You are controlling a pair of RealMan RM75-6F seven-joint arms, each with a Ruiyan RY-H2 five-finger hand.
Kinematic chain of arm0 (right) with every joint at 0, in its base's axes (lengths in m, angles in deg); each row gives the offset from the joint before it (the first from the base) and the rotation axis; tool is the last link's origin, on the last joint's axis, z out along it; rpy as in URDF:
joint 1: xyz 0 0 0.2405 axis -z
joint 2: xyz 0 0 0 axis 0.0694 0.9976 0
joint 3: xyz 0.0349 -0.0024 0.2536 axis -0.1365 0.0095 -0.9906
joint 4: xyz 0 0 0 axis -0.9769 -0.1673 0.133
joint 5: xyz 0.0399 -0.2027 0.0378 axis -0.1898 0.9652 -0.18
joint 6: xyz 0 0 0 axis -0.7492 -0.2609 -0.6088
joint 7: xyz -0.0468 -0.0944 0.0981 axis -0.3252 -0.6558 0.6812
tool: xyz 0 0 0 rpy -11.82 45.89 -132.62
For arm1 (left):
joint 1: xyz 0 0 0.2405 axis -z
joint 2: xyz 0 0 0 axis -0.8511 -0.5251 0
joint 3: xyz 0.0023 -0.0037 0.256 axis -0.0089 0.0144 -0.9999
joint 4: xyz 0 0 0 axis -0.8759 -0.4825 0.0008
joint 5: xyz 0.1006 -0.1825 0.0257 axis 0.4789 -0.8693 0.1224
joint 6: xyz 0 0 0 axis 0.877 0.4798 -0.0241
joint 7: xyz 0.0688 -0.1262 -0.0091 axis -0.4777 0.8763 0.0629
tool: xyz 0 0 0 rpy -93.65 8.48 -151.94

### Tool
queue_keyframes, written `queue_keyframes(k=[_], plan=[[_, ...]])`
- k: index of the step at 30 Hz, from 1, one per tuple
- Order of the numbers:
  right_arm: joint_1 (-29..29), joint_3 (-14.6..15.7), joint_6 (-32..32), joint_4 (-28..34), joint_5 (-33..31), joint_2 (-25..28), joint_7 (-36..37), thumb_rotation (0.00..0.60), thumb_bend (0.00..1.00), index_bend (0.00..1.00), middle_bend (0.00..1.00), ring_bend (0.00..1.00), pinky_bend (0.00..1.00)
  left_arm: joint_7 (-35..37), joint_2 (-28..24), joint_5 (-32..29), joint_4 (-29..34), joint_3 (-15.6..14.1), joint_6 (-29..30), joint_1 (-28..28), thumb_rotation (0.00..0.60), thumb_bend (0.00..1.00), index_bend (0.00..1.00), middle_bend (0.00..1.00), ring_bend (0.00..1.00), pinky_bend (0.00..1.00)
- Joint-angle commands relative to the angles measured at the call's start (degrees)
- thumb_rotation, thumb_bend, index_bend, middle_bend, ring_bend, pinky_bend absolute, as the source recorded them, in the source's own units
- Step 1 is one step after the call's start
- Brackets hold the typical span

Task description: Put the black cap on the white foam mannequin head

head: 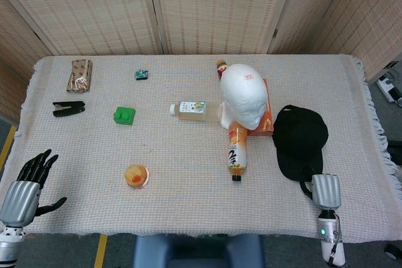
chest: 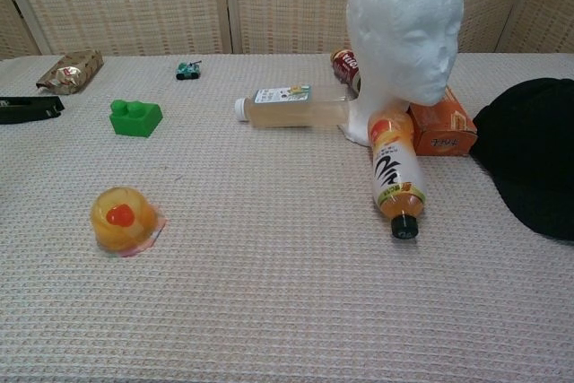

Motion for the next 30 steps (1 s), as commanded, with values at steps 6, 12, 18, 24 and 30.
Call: queue_keyframes(k=[6,12,18,24,30], plan=[[-2.10,-1.46,2.05,-2.24,-1.52,-1.79,0.29,0.600,0.22,0.48,1.00,1.00,1.00,-1.80,1.25,-1.79,-0.51,1.54,1.51,-0.41,0.600,0.15,0.00,0.00,0.00,0.15],[-3.27,-2.43,3.06,-3.12,-2.55,-2.55,1.38,0.600,0.25,0.49,1.00,1.00,1.00,-2.32,1.55,-1.74,-0.61,1.68,2.08,-0.65,0.600,0.15,0.00,0.00,0.00,0.15],[-4.48,-4.17,1.45,-3.08,-3.93,-2.31,3.21,0.600,0.37,0.60,1.00,1.00,1.00,-2.07,1.59,-1.74,-0.71,2.06,2.94,-0.90,0.600,0.15,0.00,0.00,0.00,0.15],[-6.01,-6.70,0.03,-1.63,-5.93,-0.12,4.69,0.600,0.46,0.66,1.00,1.00,1.00,-1.34,1.57,-1.59,-0.99,2.34,3.90,-1.20,0.600,0.15,0.00,0.00,0.00,0.15],[-7.27,-9.40,-1.44,1.38,-7.98,3.33,5.14,0.600,0.48,0.69,1.00,1.00,1.00,-1.42,1.50,-1.37,-1.06,2.33,4.18,-1.33,0.600,0.15,0.00,0.00,0.00,0.15]])
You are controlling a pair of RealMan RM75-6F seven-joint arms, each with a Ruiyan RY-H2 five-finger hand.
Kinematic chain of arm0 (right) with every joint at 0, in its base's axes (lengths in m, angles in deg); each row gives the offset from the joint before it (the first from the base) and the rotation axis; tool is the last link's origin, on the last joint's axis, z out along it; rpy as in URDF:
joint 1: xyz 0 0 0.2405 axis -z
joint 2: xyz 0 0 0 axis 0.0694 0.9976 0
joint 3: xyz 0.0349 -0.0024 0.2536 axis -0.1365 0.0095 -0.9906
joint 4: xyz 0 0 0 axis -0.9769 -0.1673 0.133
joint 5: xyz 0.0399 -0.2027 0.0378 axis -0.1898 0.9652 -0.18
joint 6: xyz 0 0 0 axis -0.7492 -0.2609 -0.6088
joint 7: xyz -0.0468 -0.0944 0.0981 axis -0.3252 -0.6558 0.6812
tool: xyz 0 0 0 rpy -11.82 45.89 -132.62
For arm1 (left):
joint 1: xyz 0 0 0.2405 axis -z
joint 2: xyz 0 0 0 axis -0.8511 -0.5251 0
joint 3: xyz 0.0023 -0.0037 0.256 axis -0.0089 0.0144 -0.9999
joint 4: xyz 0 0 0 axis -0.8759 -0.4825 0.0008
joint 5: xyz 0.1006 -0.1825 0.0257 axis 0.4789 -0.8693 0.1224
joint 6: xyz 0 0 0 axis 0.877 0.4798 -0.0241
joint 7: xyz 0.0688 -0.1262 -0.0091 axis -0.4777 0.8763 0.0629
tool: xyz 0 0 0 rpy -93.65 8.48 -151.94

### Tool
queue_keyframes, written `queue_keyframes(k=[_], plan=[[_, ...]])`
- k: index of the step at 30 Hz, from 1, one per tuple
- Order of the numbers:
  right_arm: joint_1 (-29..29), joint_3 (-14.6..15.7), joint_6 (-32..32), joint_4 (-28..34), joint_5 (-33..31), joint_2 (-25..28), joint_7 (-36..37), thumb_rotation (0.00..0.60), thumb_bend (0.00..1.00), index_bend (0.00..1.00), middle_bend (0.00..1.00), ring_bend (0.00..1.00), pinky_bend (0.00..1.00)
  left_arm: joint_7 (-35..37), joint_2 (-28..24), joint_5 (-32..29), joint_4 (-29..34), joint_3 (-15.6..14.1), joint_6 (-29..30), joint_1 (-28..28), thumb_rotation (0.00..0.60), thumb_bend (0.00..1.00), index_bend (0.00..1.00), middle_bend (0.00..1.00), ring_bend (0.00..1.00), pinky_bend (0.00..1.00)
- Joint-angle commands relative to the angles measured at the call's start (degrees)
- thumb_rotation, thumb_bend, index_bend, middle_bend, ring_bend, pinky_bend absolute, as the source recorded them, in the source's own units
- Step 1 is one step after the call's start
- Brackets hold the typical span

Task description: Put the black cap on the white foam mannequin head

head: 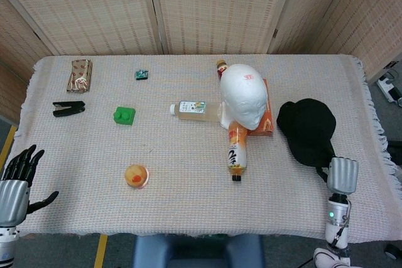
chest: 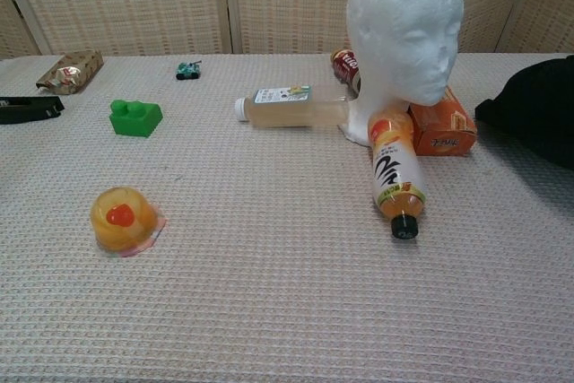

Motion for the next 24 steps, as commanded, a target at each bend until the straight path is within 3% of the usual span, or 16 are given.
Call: queue_keyframes(k=[1,10,15,17,24], plan=[[-0.94,-1.95,-0.84,2.19,-1.54,1.97,0.64,0.600,0.48,0.70,1.00,1.00,1.00,-0.16,0.02,0.03,-0.02,-0.01,-0.05,0.01,0.600,0.15,0.00,0.00,0.00,0.15],[-4.79,-9.35,0.24,10.21,-7.16,7.86,0.02,0.600,0.48,0.74,1.00,1.00,1.00,-0.77,0.24,0.01,-0.28,-0.01,-0.36,0.10,0.600,0.15,0.00,0.00,0.00,0.15],[-6.21,-11.03,0.31,12.99,-8.20,9.32,-0.93,0.600,0.48,0.75,1.00,1.00,1.00,-1.19,0.44,-0.16,-0.45,0.03,-0.64,0.19,0.600,0.15,0.00,0.00,0.00,0.15],[-9.04,-13.30,-0.53,14.93,-8.88,10.15,-1.58,0.600,0.48,0.75,1.00,1.00,1.00,-1.69,0.63,-0.46,-0.60,0.03,-1.20,0.34,0.600,0.15,0.00,0.00,0.00,0.15],[-14.79,-16.88,-4.73,23.07,-8.53,12.67,-5.78,0.600,0.48,0.75,1.00,1.00,1.00,-2.04,0.79,-1.46,-0.78,0.47,-1.77,0.47,0.600,0.15,0.00,0.00,0.00,0.15]])
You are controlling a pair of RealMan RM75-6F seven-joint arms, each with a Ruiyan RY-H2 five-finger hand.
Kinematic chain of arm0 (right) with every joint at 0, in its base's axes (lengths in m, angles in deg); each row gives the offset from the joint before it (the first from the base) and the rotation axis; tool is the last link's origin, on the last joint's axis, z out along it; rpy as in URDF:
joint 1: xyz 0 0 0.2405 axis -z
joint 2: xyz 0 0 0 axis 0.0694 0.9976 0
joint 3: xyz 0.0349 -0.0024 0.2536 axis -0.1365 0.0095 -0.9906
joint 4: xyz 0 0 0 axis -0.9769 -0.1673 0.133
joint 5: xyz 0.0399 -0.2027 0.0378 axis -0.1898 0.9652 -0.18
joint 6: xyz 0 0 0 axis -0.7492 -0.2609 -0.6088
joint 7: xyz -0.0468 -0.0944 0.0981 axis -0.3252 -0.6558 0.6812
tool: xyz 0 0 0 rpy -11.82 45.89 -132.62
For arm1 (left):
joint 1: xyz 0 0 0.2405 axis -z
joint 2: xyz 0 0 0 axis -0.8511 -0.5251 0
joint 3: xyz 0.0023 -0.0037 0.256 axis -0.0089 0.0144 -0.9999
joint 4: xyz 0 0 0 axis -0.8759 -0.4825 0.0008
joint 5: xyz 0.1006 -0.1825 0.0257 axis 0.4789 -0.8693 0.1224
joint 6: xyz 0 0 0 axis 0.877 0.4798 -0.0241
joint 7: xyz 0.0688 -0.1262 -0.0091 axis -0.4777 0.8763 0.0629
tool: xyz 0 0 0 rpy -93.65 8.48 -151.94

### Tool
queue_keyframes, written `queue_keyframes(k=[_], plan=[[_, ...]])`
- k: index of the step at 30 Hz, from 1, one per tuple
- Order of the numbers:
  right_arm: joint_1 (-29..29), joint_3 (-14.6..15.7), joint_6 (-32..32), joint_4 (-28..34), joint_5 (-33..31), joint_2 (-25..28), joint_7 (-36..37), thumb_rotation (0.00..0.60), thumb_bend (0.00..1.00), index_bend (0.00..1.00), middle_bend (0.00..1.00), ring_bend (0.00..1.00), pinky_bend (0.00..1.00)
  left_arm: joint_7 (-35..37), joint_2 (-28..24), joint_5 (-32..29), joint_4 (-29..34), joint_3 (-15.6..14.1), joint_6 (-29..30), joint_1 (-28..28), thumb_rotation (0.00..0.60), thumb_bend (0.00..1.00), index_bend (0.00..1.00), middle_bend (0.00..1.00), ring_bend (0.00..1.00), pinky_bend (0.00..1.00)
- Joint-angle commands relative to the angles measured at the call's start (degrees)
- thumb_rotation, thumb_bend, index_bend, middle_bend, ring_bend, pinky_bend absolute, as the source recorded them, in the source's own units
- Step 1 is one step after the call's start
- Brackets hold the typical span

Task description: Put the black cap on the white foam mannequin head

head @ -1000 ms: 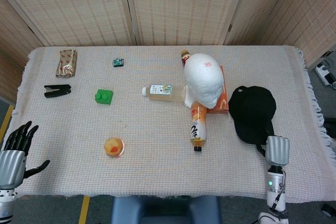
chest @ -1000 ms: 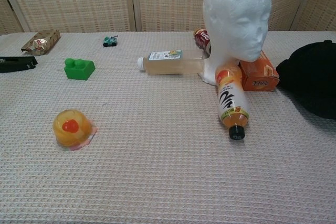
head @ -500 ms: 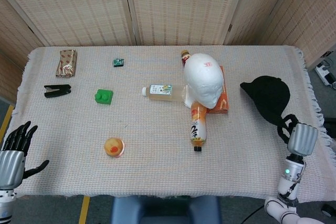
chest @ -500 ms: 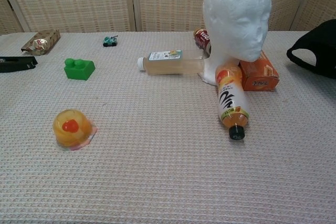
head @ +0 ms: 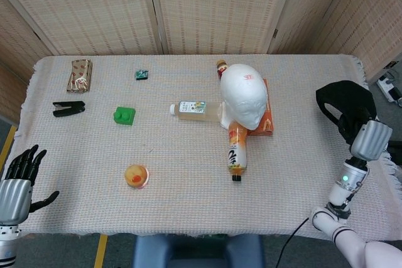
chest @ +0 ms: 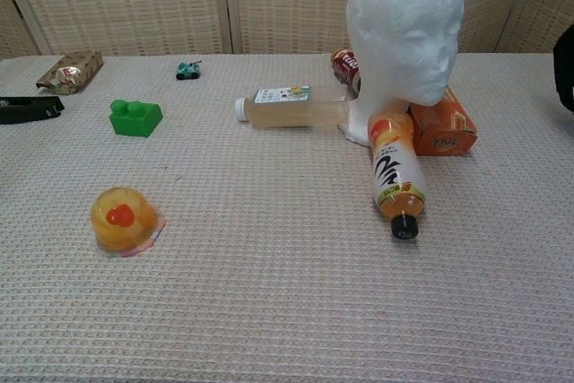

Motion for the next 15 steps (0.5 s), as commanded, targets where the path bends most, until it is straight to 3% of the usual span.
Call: queue_keyframes(k=[1,9,15], plan=[[-3.27,-2.09,-2.73,5.48,0.47,2.01,-3.93,0.600,0.48,0.75,1.00,1.00,1.00,0.07,0.02,-0.54,-0.14,0.26,-0.41,0.13,0.600,0.15,0.00,0.00,0.00,0.15],[-11.13,-4.84,-4.48,14.30,2.44,4.74,-12.47,0.600,0.48,0.75,1.00,1.00,1.00,0.24,0.24,-3.31,-0.90,1.58,-2.01,0.63,0.600,0.15,0.00,0.00,0.00,0.15],[-15.75,-3.11,-4.61,18.45,5.57,4.45,-18.31,0.600,0.48,0.75,1.00,1.00,1.00,0.31,0.27,-4.27,-0.99,2.20,-2.21,0.76,0.600,0.15,0.00,0.00,0.00,0.15]])
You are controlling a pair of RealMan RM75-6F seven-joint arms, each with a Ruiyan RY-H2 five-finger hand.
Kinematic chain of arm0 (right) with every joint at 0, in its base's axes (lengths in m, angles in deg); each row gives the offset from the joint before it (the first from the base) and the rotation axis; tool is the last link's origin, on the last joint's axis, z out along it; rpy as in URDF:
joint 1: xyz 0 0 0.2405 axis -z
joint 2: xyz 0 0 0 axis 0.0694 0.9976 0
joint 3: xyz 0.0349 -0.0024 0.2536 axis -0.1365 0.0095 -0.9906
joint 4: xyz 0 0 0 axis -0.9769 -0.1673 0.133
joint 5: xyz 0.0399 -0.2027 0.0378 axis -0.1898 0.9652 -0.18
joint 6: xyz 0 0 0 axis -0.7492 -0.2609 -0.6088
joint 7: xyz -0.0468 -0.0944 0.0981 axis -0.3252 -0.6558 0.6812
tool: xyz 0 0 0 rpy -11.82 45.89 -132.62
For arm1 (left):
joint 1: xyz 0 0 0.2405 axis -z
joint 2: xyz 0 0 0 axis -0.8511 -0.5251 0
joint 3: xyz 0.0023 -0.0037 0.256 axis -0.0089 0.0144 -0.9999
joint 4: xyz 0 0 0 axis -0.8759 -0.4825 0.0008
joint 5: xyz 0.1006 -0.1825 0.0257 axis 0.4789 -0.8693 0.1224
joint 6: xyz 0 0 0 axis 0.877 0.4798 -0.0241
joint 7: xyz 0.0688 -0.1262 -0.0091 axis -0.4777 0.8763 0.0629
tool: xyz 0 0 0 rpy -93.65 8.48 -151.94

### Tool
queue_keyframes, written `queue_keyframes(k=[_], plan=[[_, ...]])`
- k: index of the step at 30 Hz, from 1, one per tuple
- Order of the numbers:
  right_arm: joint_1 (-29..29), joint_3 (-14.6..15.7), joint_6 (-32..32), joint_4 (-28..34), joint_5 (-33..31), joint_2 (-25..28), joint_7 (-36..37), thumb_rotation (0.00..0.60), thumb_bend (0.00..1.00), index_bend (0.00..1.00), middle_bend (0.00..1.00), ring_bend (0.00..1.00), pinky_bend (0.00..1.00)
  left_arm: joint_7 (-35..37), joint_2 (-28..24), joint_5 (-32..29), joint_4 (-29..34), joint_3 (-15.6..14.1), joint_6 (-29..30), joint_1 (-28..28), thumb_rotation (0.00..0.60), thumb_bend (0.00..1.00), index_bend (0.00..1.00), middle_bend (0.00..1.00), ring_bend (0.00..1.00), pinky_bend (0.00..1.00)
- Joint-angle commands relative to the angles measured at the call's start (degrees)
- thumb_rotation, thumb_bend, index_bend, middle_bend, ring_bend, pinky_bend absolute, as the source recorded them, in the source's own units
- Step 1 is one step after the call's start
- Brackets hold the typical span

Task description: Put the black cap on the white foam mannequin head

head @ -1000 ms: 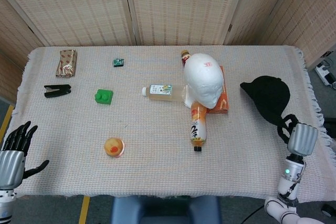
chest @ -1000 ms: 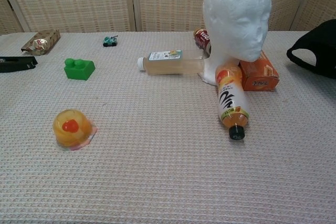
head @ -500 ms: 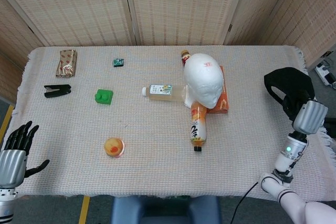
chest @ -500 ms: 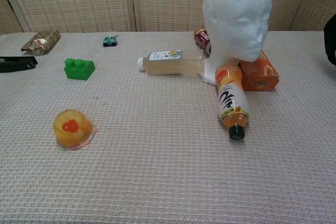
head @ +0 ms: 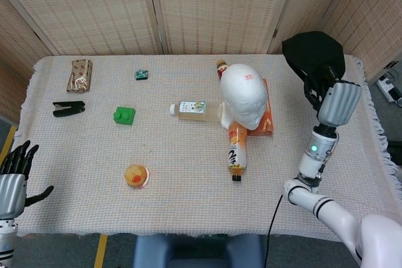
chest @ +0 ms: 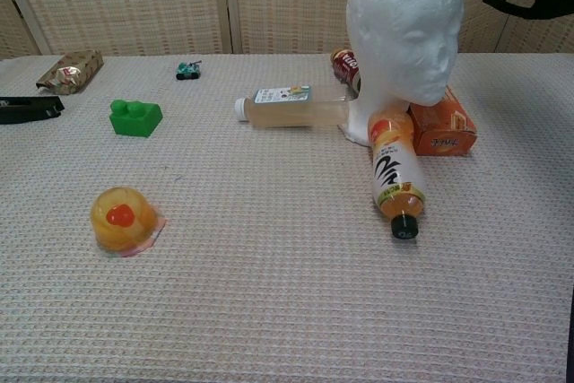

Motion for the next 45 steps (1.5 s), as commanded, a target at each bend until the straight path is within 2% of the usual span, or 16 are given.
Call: queue_keyframes(k=[1,8,18,25,28,30,32,34,36,41,43,45], plan=[[-2.03,1.69,-0.25,2.51,2.24,-0.41,-3.03,0.600,0.48,0.75,1.00,1.00,1.00,0.02,-0.02,-0.16,0.07,0.12,0.11,-0.04,0.600,0.15,0.00,0.00,0.00,0.15],[-1.92,7.35,-1.49,5.34,6.35,-2.57,-5.17,0.600,0.48,0.75,1.00,1.00,1.00,0.15,-0.25,0.06,0.44,-0.01,0.48,-0.24,0.600,0.15,0.00,0.00,0.00,0.15],[2.27,15.74,-3.32,7.42,11.95,-3.06,-6.50,0.600,0.48,0.75,1.00,1.00,1.00,0.40,-0.60,0.36,0.74,-0.18,0.77,-0.43,0.600,0.15,0.00,0.00,0.00,0.15],[5.07,19.27,-1.55,5.30,12.75,-3.23,-5.63,0.600,0.47,0.75,1.00,1.00,1.00,0.08,-0.59,0.43,0.85,-0.29,0.75,-0.45,0.600,0.15,0.00,0.00,0.00,0.15],[6.65,20.47,-0.42,5.25,12.44,-2.66,-5.17,0.600,0.43,0.63,1.00,1.00,1.00,0.07,-0.59,0.48,0.87,-0.28,0.87,-0.49,0.600,0.15,0.00,0.00,0.00,0.15],[7.93,21.60,0.11,5.61,12.62,-1.52,-5.58,0.600,0.37,0.44,1.00,1.00,1.00,0.00,-0.58,0.42,0.85,-0.30,0.75,-0.47,0.600,0.15,0.00,0.00,0.00,0.15],[9.16,22.53,0.29,6.78,12.87,-0.15,-5.86,0.600,0.28,0.19,1.00,0.99,1.00,-0.14,-0.57,0.38,0.88,-0.32,0.63,-0.44,0.600,0.15,0.00,0.00,0.00,0.15],[10.59,23.37,-0.23,8.80,13.45,1.71,-6.04,0.600,0.22,0.05,1.00,0.96,1.00,-0.30,-0.53,0.41,0.93,-0.38,0.52,-0.40,0.600,0.15,0.00,0.00,0.00,0.15],[12.00,24.14,-0.96,10.87,14.09,3.64,-6.59,0.600,0.19,0.00,1.00,0.92,1.00,-0.42,-0.54,0.53,0.92,-0.50,0.47,-0.40,0.600,0.15,0.00,0.00,0.00,0.15],[15.36,26.53,-1.40,17.10,15.37,9.12,-9.74,0.600,0.14,0.00,0.97,0.85,1.00,-0.62,-0.46,0.77,0.75,-0.63,0.46,-0.36,0.600,0.15,0.00,0.00,0.00,0.15],[17.13,27.79,-1.00,20.17,15.26,11.84,-12.26,0.600,0.13,0.00,0.90,0.81,1.00,-0.67,-0.48,0.93,0.76,-0.71,0.48,-0.34,0.600,0.15,0.00,0.00,0.00,0.15],[19.49,28.86,-0.91,24.27,14.22,14.83,-15.49,0.600,0.13,0.00,0.77,0.75,0.95,-0.79,-0.59,1.19,0.85,-0.85,0.56,-0.37,0.600,0.15,0.00,0.00,0.00,0.15]])
